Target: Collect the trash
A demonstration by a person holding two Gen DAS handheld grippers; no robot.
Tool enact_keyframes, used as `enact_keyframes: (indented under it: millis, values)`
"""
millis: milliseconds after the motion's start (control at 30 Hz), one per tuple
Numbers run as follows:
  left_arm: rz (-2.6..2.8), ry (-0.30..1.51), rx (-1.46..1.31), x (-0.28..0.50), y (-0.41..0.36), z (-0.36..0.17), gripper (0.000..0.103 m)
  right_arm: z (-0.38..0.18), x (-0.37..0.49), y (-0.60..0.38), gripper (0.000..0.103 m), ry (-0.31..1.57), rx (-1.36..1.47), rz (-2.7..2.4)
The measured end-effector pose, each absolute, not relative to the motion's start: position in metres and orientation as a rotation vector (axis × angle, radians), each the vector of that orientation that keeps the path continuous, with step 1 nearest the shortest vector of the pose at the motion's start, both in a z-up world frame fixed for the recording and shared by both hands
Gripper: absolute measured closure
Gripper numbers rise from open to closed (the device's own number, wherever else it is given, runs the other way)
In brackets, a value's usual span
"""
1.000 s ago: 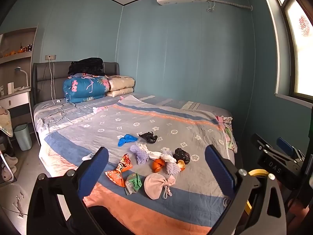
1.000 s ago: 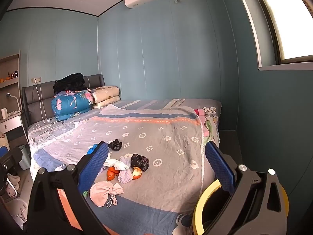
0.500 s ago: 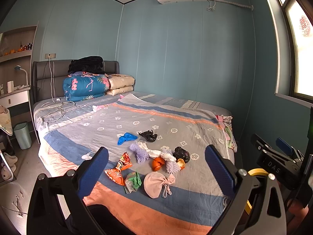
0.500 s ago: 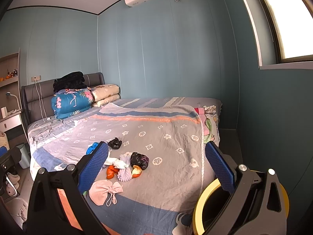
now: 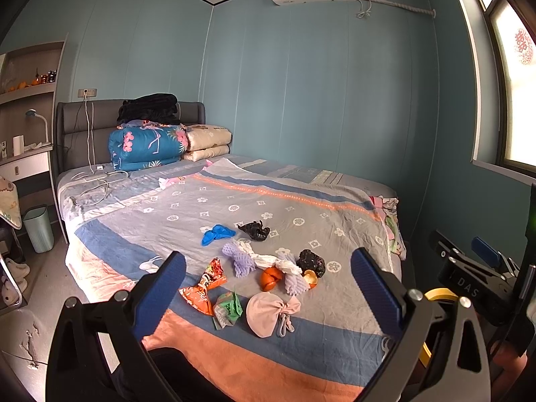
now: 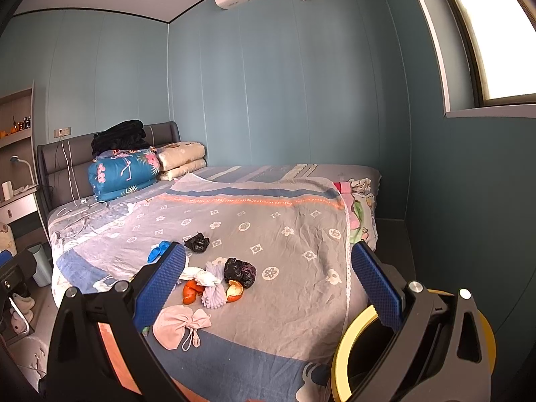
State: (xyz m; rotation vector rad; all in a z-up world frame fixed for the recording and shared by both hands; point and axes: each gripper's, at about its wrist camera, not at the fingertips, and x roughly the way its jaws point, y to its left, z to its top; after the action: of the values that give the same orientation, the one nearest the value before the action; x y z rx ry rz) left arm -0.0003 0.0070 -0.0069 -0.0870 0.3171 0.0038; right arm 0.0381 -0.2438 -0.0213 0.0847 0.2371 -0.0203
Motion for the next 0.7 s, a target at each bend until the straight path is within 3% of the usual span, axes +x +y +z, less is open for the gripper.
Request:
enact_keyframes:
  millis: [700]
  values:
    - [0.006,0.322,-0.095,-0.0023,0.0082,-0.0089,0.008,-0.0240,0.0398,-0.2444,0.008,0.249,0.082,-0.017]
